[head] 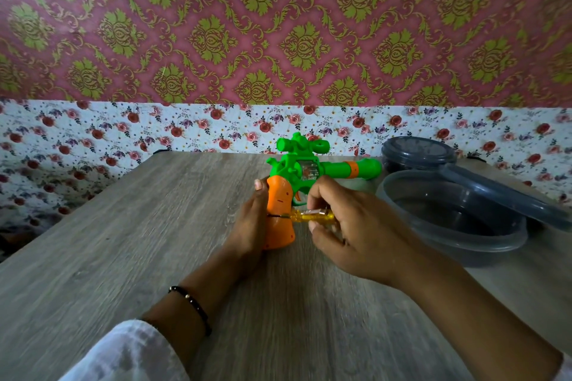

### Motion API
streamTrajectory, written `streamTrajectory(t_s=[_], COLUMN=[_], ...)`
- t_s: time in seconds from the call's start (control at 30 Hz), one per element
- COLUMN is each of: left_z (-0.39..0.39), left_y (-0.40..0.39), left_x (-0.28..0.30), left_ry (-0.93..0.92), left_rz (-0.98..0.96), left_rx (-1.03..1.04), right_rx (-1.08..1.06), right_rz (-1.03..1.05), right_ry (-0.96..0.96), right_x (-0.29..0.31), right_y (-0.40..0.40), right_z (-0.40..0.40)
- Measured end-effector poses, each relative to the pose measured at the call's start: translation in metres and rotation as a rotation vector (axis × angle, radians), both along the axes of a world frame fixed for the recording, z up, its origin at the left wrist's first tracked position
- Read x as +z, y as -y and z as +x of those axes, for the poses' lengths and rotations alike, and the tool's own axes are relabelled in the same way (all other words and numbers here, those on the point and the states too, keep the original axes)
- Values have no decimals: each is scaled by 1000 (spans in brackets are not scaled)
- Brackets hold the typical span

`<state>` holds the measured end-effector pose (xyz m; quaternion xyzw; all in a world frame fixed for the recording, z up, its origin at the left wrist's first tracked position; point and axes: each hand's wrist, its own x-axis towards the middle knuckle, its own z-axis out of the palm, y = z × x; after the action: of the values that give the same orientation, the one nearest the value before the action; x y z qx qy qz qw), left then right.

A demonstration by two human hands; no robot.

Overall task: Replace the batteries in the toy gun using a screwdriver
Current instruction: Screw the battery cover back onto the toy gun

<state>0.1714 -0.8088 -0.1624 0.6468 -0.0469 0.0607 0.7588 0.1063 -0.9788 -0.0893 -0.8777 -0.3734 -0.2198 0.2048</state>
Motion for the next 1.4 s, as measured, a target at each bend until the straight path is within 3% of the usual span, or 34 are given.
streamTrajectory(t_s=[0.2,0.5,0.83,1.03,1.3,1.4], left_z=[0,0,2,0,0,0], left_y=[0,0,-1,-1,0,0], left_x=[0,1,-1,0,1,1], left_ry=[1,-19,-19,-23,2,8], left_rz=[-7,-42,-25,-40,-25,-33], left_rx=[-13,-10,-8,-40,-43,-53], right_rx=[-45,-187,-56,-155,-60,-98], right_rz=[77,-49,-34,-90,-14,-14], right_ry=[159,313,187,267,58,133], right_x=[3,-2,1,2,4,5], right_y=[2,0,-4,-2,-3,-5], right_z=[1,1,-4,-4,-3,-2])
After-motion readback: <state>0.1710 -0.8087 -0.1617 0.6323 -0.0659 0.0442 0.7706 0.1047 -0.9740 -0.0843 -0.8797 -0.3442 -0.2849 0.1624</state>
